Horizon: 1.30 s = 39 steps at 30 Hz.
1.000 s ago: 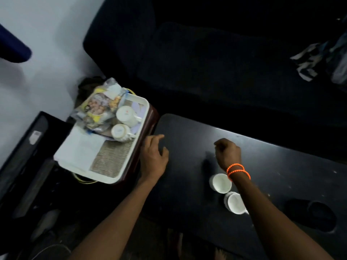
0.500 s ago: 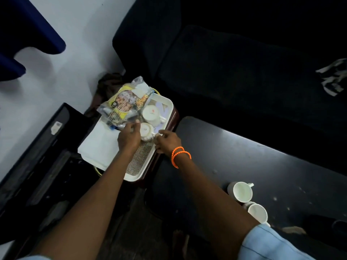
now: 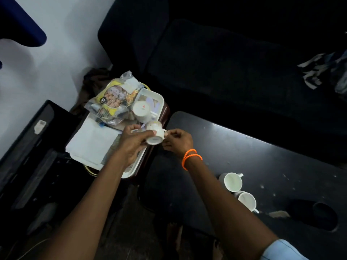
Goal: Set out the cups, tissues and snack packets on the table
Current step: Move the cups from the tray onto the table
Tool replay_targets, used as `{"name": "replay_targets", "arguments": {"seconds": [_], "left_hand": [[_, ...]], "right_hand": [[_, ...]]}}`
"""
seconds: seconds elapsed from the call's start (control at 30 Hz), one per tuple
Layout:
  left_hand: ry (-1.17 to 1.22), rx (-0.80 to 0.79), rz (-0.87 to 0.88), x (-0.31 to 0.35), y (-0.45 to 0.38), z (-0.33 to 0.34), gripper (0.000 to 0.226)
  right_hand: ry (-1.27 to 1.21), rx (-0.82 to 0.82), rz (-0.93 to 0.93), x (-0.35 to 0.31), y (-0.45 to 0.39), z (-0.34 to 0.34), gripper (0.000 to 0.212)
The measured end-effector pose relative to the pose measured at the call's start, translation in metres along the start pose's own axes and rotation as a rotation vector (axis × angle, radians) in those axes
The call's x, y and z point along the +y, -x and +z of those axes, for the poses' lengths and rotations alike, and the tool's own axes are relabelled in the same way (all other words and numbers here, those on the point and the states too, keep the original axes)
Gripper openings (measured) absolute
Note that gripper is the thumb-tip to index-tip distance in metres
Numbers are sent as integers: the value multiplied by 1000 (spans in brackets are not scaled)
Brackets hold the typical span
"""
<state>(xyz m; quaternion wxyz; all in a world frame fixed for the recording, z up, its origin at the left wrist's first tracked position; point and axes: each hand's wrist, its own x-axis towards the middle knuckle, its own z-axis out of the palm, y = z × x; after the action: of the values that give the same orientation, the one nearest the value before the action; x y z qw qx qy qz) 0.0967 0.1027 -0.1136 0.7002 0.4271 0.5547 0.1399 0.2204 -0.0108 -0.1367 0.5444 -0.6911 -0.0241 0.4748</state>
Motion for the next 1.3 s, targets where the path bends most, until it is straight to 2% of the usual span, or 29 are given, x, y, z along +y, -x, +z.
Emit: {"name": "replay_targets", "arguments": {"seconds": [0.1,0.17,0.27,0.37,0.5,0.63,0.73,0.8,0.93,1.03,1.17,1.3], "left_hand": [[-121,-154,14,-27,18,30,92],[-251,-237,20,-48,29,51,101],[-455,-281,105,-84,46,82,89],[-640,-205,243,-123,63,108,78],[-704,-149,400,-171,82,130,73],[-830,-119,488,-204,98,145,65],[-921,-117,597,-218,102,150,56],[-951,-124,629,-223,104,153,59],[-922,-148,609,-226,105,158,60],[-946,-192,583,-222,102,155,65],[-1045,-315,558,-204,88,135,83],[-1148,-353,627,-157,65,102,77]], "right_hand": [[90,-22,-25,2,11,-47,12],[164,-29,-32,3,19,-79,18],[383,-21,-44,11,27,-119,32],[775,-1,-111,21,27,-151,21],[1069,-99,-104,32,23,-174,19],[1299,-138,-199,44,25,-187,21],[1372,-135,-263,55,27,-197,21],[1397,-131,-290,61,28,-203,21],[1393,-122,-321,66,27,-211,23],[1344,-137,-276,66,26,-215,26],[1363,-146,-213,63,18,-216,28],[1472,-129,-255,47,8,-198,24]]}}
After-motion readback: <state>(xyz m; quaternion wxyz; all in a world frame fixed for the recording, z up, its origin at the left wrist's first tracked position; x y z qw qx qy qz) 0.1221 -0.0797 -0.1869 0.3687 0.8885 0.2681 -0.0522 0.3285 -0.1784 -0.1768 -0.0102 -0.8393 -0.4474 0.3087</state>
